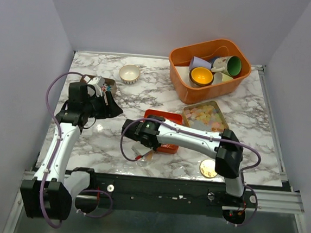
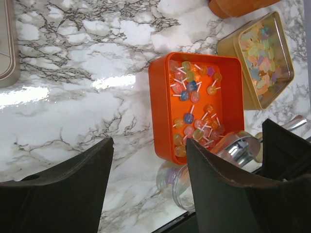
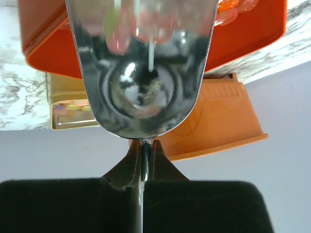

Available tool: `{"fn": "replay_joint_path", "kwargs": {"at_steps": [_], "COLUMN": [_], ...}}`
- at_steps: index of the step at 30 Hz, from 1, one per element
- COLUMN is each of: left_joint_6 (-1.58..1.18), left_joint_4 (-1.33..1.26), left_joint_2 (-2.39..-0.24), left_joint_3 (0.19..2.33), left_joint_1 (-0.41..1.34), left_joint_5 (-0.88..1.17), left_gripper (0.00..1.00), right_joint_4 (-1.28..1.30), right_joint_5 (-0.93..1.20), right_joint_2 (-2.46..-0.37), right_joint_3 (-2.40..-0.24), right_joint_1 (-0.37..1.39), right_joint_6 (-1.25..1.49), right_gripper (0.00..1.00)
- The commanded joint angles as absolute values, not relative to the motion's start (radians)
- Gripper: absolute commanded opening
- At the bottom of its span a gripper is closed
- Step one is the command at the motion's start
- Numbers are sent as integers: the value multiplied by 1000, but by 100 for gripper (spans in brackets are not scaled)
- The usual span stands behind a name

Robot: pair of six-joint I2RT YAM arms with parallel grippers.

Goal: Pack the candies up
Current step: Place the fake candies in the packing bottle.

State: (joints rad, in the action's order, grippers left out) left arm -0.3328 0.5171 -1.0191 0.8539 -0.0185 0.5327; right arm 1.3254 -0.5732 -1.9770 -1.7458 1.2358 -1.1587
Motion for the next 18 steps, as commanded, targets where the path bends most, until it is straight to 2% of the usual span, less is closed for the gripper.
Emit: {"fn": "replay_joint_path", "kwargs": {"at_steps": [1,13,18], "left_joint_6": [-360,-393,-463], "left_joint_4": [485,457,341], "left_joint_2": [-985,-924,-874], "left_joint_3": [839,793,695], "left_joint_1": [-23,-23,-23], "left_joint_5": [517,563,682], "left_gripper": [72,74,74], "right_joint_4": [1525,1525,1526], "right_joint_5": [-699,-764,-620], "right_joint_2": [-2031,-1933,-1927], "right_joint_3": [-1830,-1700,-1944], "right_joint_1": [1267,1313,1263], "right_joint_6": [-1114,-1115,-1033], "right_gripper": [1,1,1]}}
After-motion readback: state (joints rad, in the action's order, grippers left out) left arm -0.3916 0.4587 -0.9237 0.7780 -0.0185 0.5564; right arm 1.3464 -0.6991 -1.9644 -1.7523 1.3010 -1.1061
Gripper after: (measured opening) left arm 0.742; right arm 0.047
